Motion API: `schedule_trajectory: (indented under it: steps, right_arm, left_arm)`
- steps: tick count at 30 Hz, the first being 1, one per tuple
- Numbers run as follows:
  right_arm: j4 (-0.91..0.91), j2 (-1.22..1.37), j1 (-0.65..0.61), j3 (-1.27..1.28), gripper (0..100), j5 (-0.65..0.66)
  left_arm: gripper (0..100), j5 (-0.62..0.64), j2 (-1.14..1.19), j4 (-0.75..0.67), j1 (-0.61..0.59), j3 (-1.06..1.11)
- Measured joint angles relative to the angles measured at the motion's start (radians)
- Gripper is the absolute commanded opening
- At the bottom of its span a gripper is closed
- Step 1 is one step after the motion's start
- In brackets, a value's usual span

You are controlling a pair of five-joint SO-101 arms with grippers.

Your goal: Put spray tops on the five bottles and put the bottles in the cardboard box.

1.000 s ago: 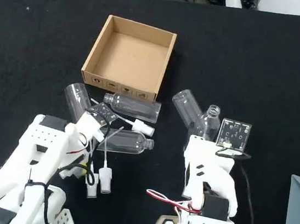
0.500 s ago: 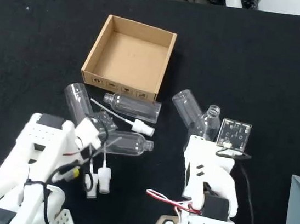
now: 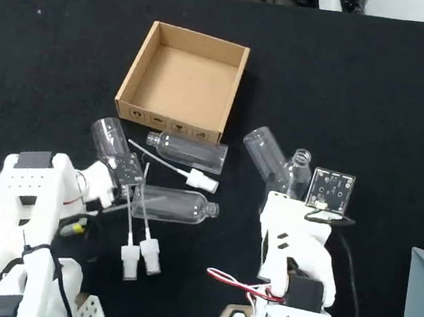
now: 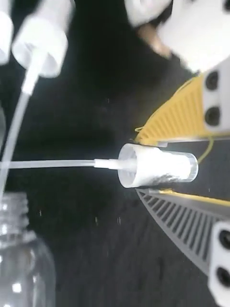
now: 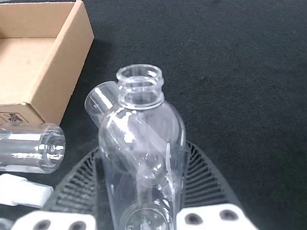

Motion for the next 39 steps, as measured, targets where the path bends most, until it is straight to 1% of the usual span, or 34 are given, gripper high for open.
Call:
schedule_trajectory:
  steps: [5,8,10,13,15,19,31,33,36,39]
  right_arm:
    - [0.0,0.0,0.0,0.0,3.2,0.0]
    - [0.0,0.0,0.0,0.0,3.2,0.0]
    - [0.0,0.0,0.0,0.0,3.2,0.0]
    - [0.0,0.0,0.0,0.0,3.2,0.0]
    - [0.0,0.0,0.0,0.0,3.2,0.0]
    - [0.0,0.0,0.0,0.0,3.2,0.0]
    - [0.0,0.0,0.0,0.0,3.2,0.0]
    - [0.0,0.0,0.0,0.0,3.2,0.0]
    - [0.0,0.0,0.0,0.0,3.2,0.0]
    - [0.0,0.0,0.0,0.0,3.2,0.0]
  left_arm:
    - [6,-0.025,0.0,-0.08,-0.049,0.0]
    - [7,-0.026,0.0,-0.086,-0.06,0.0]
    - [11,-0.026,0.0,-0.086,-0.06,0.0]
    - [21,-0.026,0.0,-0.086,-0.069,0.0]
    - [24,-0.026,0.0,-0.086,-0.091,0.0]
    - [22,-0.003,0.0,-0.086,-0.129,0.0]
    - [21,0.155,0.0,-0.083,-0.14,-0.043]
    - [21,0.192,0.0,-0.063,-0.14,-0.074]
    - [21,0.244,0.0,0.037,-0.14,-0.147]
    - [21,0.33,0.0,0.157,-0.14,-0.238]
